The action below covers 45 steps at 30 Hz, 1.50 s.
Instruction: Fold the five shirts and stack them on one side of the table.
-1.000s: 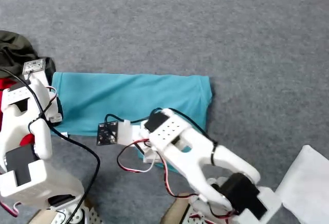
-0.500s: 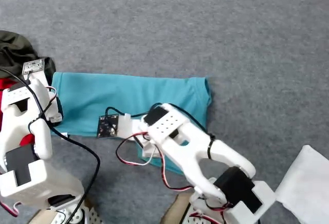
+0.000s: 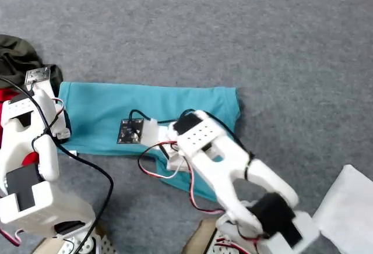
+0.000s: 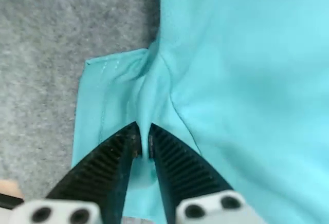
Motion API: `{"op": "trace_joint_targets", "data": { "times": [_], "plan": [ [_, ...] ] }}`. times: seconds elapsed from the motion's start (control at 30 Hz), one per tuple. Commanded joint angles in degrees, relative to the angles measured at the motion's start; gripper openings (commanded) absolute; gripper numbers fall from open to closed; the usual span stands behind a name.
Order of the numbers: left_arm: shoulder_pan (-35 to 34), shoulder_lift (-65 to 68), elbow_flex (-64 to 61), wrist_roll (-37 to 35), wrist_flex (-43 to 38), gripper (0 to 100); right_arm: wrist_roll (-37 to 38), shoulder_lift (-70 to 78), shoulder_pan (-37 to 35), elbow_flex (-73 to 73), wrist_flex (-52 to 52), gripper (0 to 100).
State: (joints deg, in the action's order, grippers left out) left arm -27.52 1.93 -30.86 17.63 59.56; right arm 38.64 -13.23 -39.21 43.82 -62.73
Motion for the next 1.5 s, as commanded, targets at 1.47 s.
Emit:
{"op": "trace_joint_targets", "data": {
  "times": [1.47],
  "plan": [
    [0.2,-2.7,0.6,-0.5,-1.1,2,-2.9,-2.9,-7.8,9.5,6.8,12.4]
  ]
}}
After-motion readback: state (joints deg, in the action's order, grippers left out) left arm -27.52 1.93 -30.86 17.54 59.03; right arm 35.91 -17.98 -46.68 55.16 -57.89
